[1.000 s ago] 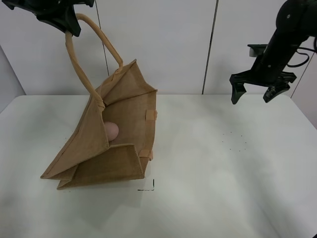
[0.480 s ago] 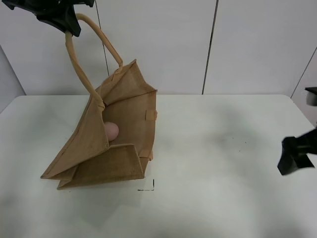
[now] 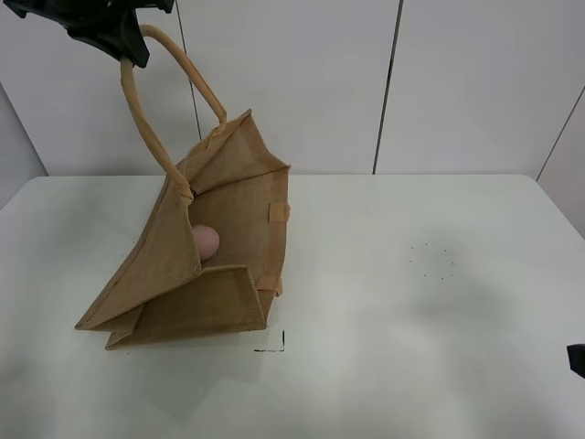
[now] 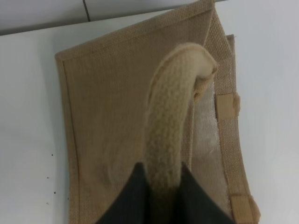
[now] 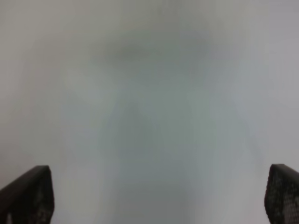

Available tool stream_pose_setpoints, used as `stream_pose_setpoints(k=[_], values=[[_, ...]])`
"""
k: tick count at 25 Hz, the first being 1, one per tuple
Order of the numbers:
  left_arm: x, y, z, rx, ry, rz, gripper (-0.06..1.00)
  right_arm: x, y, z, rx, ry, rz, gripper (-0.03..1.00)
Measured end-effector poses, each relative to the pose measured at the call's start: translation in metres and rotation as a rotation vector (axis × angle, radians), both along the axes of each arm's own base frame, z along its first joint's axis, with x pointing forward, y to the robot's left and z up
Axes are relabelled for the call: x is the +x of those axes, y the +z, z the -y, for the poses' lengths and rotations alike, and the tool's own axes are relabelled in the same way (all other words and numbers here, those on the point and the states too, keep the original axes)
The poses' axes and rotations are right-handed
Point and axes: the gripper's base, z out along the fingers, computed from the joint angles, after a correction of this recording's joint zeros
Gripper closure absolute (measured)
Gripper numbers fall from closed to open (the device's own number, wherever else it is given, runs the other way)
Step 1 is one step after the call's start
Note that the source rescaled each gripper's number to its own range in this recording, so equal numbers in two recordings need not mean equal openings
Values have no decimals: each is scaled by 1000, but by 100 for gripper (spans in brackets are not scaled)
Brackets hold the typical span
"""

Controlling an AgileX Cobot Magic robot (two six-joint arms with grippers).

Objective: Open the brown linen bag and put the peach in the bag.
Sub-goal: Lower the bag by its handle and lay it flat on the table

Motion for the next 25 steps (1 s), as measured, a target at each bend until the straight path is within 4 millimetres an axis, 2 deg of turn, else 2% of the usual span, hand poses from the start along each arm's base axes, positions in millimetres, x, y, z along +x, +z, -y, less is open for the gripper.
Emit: stream_pose_setpoints(k=[6, 15, 21, 25], values=[[0, 0, 0, 0, 0, 0, 94, -29, 7, 2, 11, 3, 196, -3], [0, 0, 0, 0, 0, 0, 94, -34, 8, 3, 9, -63, 233, -3], [0, 0, 0, 0, 0, 0, 94, -54, 8, 3, 13, -64, 356, -3], [0, 0, 0, 0, 0, 0, 94, -56, 8, 3, 16, -63, 367, -3]])
